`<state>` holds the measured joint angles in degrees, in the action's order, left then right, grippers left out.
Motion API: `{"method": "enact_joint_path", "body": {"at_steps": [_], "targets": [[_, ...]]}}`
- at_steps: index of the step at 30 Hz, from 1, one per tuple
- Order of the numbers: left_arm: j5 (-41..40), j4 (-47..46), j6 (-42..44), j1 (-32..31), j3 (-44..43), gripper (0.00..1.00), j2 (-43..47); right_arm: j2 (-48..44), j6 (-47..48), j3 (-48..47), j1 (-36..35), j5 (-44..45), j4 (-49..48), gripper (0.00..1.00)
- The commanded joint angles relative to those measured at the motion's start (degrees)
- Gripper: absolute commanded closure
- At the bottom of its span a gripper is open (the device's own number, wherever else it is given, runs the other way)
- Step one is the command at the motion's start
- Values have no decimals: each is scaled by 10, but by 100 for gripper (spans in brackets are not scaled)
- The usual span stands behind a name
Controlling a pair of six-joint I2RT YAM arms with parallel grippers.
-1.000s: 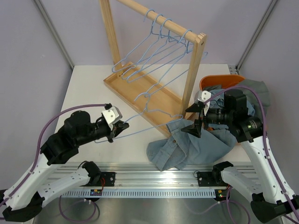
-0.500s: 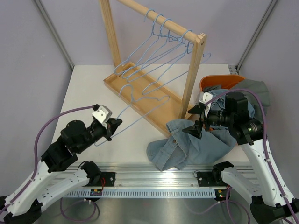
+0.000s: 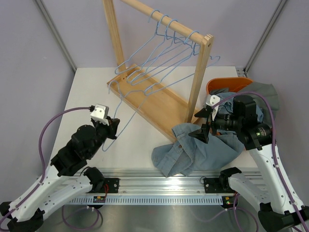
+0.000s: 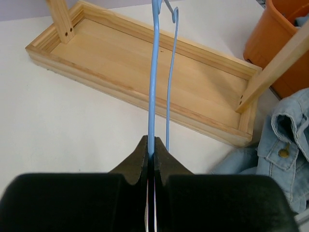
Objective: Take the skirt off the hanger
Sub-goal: Place the hanger at the clothesline.
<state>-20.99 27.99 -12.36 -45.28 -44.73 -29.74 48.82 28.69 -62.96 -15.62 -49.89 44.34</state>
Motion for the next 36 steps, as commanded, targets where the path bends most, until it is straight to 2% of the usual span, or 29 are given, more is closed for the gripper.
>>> {"method": "enact_joint_path", "body": {"at_steps": [1,6,10,12,16,23,28,33,36], "targets": [[-54,-70,-48,12,2,100,-13,-3,-8,0,6,12,-22,1],[-54,-76,-108,76,-14,100,-51,-7,-13,5,8,11,-27,1],[10,-110,-159,155,-17,100,-80,-9,-14,6,9,13,-26,1],[34,-138,-160,180,-18,100,-104,-11,-14,6,10,14,-24,1],[145,-199,-149,283,-38,100,-174,-14,-20,8,12,13,-29,1],[314,-261,-33,367,-149,100,-342,-22,-24,9,21,13,-32,1],[416,-228,66,388,-275,100,-453,-29,-27,11,24,13,-33,1],[448,-191,137,400,-402,100,-556,-36,-29,16,30,11,-33,1],[437,-174,182,404,-453,100,-607,-39,-34,15,32,10,-32,1]]}}
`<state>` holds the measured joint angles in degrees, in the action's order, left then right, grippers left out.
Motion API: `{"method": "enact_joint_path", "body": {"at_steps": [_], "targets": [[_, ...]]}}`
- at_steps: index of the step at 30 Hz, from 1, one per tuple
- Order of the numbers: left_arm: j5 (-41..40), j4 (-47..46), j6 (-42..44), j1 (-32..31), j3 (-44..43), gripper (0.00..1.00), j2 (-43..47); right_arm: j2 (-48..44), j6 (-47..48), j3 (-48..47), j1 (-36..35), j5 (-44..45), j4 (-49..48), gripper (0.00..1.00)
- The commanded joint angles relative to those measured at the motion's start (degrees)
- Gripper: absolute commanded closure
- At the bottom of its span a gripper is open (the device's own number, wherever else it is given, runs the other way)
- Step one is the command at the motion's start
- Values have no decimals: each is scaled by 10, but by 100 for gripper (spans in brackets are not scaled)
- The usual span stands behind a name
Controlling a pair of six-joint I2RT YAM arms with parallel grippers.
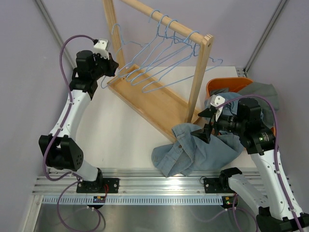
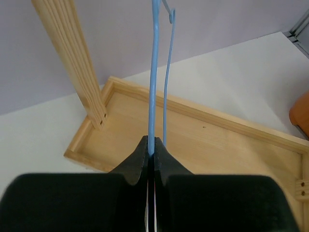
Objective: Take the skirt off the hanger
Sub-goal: Place the hanger at the clothesline.
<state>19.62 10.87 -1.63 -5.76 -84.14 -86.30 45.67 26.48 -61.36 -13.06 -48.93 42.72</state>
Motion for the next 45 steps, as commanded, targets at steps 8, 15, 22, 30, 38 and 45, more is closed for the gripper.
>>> {"method": "enact_joint_path", "body": {"at_steps": [8,15,22,30,38,45], "targets": [[39,-27,116,11,-186,100,-134,-15,-11,-5,8,-7,-8,1],[72,-1,113,-5,-298,100,-203,-15,-11,-6,10,-7,-13,0],[85,39,117,-30,-424,100,-272,-20,-14,-8,10,-13,-18,1],[82,21,105,-50,-509,100,-327,-35,-32,5,15,-26,-30,1],[74,-1,95,-73,-572,100,-363,-46,-49,15,21,-46,-45,0],[68,-37,100,-77,-572,100,-362,-57,-54,26,24,-48,-48,1]]}}
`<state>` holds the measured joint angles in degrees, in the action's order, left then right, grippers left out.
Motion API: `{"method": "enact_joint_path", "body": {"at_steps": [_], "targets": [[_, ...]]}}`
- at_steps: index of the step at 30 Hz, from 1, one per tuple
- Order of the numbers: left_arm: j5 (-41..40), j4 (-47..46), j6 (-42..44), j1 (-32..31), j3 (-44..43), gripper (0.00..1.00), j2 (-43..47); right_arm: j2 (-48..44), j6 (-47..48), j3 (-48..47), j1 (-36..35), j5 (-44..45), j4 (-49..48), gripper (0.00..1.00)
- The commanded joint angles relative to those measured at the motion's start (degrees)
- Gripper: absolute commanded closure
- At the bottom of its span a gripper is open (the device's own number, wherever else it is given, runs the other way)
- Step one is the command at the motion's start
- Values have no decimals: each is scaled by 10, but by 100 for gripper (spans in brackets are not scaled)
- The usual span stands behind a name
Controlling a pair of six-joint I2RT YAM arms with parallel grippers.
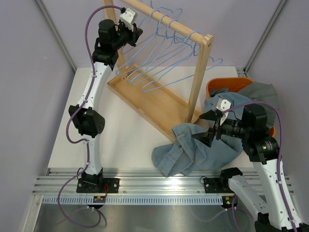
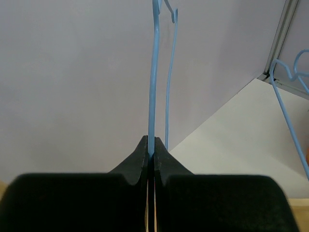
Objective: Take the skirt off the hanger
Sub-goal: Place the hanger at the clothesline.
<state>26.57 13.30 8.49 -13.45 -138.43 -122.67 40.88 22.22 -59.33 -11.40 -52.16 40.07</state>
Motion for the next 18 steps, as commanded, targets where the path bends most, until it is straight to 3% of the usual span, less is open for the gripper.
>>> {"method": "enact_joint_path", "body": {"at_steps": [1,12,18], "targets": [[-1,-67,-1,0,-28,100,4,-11,-12,7,9,-16,-22,1],[16,-93,11,1,-15,100,45,-15,-18,19,15,-24,-26,1],[18,-116,32,0,90,100,118,-14,-13,19,16,-22,-23,1]]}}
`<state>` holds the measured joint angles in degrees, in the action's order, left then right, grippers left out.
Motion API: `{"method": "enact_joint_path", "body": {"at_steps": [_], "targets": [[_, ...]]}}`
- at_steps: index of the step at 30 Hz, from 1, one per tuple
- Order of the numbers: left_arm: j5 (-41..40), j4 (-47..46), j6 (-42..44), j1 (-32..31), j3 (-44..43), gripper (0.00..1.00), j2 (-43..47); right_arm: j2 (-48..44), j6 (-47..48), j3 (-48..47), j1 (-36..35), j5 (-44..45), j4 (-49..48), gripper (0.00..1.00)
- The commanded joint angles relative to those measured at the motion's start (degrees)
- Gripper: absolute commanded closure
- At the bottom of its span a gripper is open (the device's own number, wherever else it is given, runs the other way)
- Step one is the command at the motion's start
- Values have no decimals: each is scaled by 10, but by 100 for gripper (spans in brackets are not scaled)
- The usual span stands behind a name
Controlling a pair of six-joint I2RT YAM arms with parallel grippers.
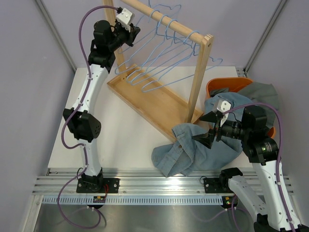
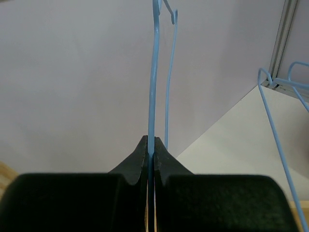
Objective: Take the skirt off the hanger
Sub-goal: Place the hanger at the clothesline.
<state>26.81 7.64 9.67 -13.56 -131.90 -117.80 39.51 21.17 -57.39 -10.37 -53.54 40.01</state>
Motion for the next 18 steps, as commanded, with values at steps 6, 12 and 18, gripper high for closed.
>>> {"method": "enact_joint_path", "body": {"at_steps": [6,12,18], "targets": [[22,-39,33,2,9,100,77,4,-1,0,6,-11,-21,1],[12,-39,33,3,33,100,93,3,5,-3,5,-5,-14,1],[-2,-92,35,7,167,100,173,1,18,-3,7,5,-5,1]]}}
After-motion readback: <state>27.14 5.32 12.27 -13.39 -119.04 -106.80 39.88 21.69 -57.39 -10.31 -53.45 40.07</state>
